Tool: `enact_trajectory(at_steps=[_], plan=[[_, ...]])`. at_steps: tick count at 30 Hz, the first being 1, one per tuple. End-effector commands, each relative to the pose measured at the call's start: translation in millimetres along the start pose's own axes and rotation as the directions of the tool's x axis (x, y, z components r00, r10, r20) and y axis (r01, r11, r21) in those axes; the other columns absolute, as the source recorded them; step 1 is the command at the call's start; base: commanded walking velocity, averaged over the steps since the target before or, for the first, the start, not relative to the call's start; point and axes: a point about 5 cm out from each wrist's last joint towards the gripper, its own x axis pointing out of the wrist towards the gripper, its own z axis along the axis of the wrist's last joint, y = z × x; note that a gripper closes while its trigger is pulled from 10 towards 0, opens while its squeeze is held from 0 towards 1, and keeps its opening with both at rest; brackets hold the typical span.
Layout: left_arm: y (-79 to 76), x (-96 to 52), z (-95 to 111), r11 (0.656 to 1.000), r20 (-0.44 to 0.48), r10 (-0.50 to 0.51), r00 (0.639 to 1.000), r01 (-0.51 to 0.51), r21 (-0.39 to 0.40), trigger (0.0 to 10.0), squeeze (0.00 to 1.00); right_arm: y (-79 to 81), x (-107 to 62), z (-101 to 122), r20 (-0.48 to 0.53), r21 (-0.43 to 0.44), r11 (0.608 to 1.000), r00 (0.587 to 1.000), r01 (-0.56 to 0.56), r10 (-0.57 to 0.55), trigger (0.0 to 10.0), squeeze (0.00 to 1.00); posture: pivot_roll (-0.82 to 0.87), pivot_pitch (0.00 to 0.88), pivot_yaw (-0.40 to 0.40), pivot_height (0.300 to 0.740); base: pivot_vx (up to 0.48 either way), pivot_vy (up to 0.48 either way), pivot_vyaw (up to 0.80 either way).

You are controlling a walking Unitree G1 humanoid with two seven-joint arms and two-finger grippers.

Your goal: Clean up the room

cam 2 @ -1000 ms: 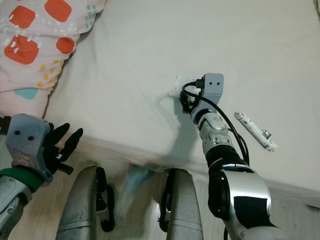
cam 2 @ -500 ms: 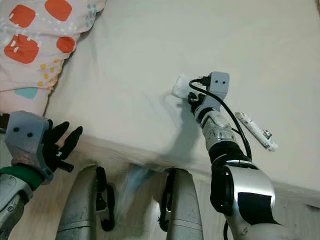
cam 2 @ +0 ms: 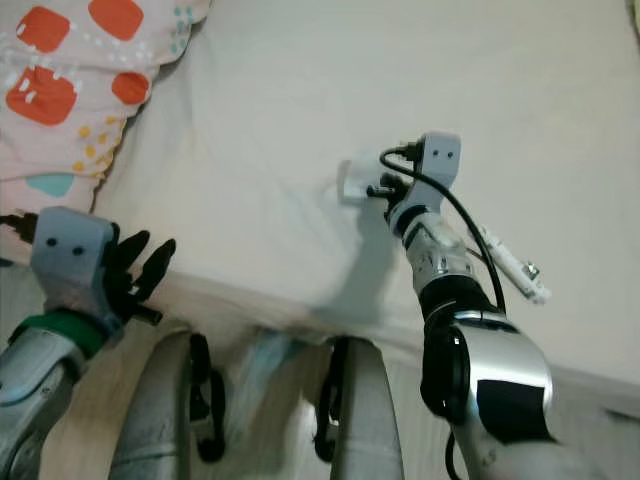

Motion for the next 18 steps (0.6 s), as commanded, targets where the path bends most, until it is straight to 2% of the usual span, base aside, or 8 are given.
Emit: enact_trajectory(at_steps=[1,6,8,11,13,14,17,18], plan=[[-6.4,1.5,-7.3,1.000,-0.013,-0.018,1.000,0.018,-0.008,10.0,0.00,-0.6,-5.7,-4.2,0.039,0.011,1.000,0.999,-0.021,0.020,0.0,0.00,0.18,0.351,-0.056,0.610,0.000,0.000,0.00],[-17.9,22.6,-8.7,0.998,0.025,-0.057,0.998,0.058,-0.034,10.0,0.00,5.0,-19.8,0.6,0.162,0.016,0.999,0.986,-0.032,0.029,0.0,0.00,0.10,0.250,-0.056,0.610,0.000,0.000,0.00],[-19.5,25.9,-8.8,0.997,0.032,-0.063,0.998,0.064,-0.037,10.0,0.00,6.2,-24.0,1.8,0.183,0.021,0.999,0.983,-0.031,0.027,0.0,0.00,0.10,0.250,-0.056,0.610,0.000,0.000,0.00],[-24.0,34.7,-9.5,0.996,0.049,-0.079,0.996,0.081,-0.047,10.0,0.00,12.2,-40.1,2.1,0.233,-0.009,0.999,0.972,-0.031,0.033,0.0,0.00,0.06,0.198,-0.046,0.610,0.000,0.000,0.00],[-31.3,41.8,-9.6,0.992,0.067,-0.113,0.991,0.117,-0.053,10.0,0.00,20.5,-61.0,0.4,0.272,-0.039,0.999,0.962,-0.022,0.031,0.0,0.00,0.04,0.171,-0.041,0.610,0.000,0.000,0.00],[-34.9,44.6,-10.2,0.989,0.072,-0.132,0.989,0.136,-0.053,10.0,0.00,23.6,-72.1,-1.8,0.285,-0.048,0.999,0.958,0.005,0.009,4.6,0.00,0.02,0.151,-0.031,0.610,0.000,0.000,0.00],[-37.0,47.4,-11.2,0.988,0.078,-0.142,0.987,0.147,-0.052,10.0,0.00,25.4,-79.1,-3.3,0.296,-0.052,0.998,0.955,0.023,-0.006,4.6,0.00,0.01,0.145,-0.029,0.610,0.000,0.000,0.00],[-39.0,50.3,-12.0,0.986,0.083,-0.153,0.985,0.158,-0.051,10.0,0.00,27.2,-86.6,-6.7,0.303,-0.067,0.997,0.953,0.048,-0.026,10.0,0.00,-0.01,0.128,-0.018,0.610,0.000,0.000,0.00]])
